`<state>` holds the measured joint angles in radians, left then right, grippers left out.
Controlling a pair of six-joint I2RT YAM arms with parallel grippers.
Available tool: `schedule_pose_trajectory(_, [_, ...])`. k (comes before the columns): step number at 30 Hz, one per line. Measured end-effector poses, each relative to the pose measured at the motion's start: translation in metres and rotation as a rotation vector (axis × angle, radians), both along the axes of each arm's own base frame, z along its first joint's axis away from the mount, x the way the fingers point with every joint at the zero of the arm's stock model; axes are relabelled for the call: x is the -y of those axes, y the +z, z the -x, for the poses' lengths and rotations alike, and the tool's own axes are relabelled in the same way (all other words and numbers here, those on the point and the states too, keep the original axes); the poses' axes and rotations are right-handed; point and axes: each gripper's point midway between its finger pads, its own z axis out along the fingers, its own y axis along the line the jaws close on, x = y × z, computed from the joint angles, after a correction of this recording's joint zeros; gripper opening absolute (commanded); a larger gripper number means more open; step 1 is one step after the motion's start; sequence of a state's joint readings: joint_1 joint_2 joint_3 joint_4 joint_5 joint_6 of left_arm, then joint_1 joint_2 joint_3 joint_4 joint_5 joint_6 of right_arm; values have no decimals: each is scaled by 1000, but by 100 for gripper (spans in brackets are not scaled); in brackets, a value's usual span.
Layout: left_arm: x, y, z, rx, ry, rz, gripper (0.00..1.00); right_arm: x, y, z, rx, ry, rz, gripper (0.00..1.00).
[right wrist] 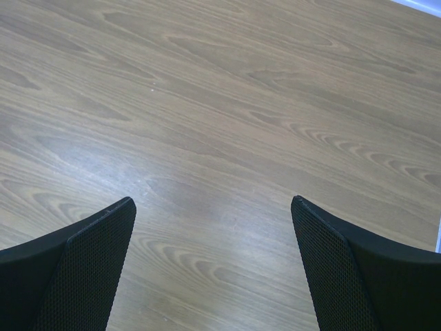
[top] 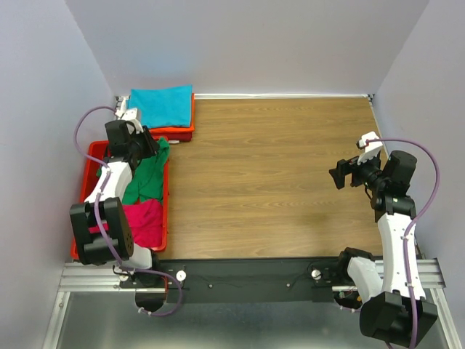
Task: Fold and stack the t-shirts
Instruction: Grab the tshirt from the pile
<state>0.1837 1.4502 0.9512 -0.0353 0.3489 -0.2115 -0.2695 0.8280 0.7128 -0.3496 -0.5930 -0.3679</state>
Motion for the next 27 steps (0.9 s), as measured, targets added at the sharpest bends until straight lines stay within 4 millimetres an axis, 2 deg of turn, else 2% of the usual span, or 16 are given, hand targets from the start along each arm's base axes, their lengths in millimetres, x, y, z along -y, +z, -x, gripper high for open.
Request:
schedule_pose_trajectory(2, [2,-18,7,-51,-9,-1,38,0,0,0,0,0,0,100])
schedule_pose_trajectory(8, [14,-54,12,-152,-49,-19,36,0,0,0,0,0,0,100])
schedule_pose_trajectory(14, [11,-51,-11,-152,-41,-58,18,0,1,0,3,0,1,100])
schedule_pose_trajectory(18, [5,-52,-12,-166,-17,-87,0,0,1,1,4,0,1,100])
schedule_pose_trajectory(20, [3,-52,-11,-170,-11,-94,0,0,1,1,3,0,0,100])
schedule_pose_trajectory(22, [0,-48,-9,-169,2,-107,0,0,0,1,2,0,0,100])
schedule_pose_trajectory(24, [-3,-35,-5,-148,20,-122,0,0,0,1,2,1,0,100])
schedule_pose_trajectory(26, [-4,-9,-2,-89,38,-139,0,0,0,1,2,1,0,100])
schedule_pose_trajectory(27, [-4,11,0,-41,47,-148,0,0,0,1,2,1,0,100])
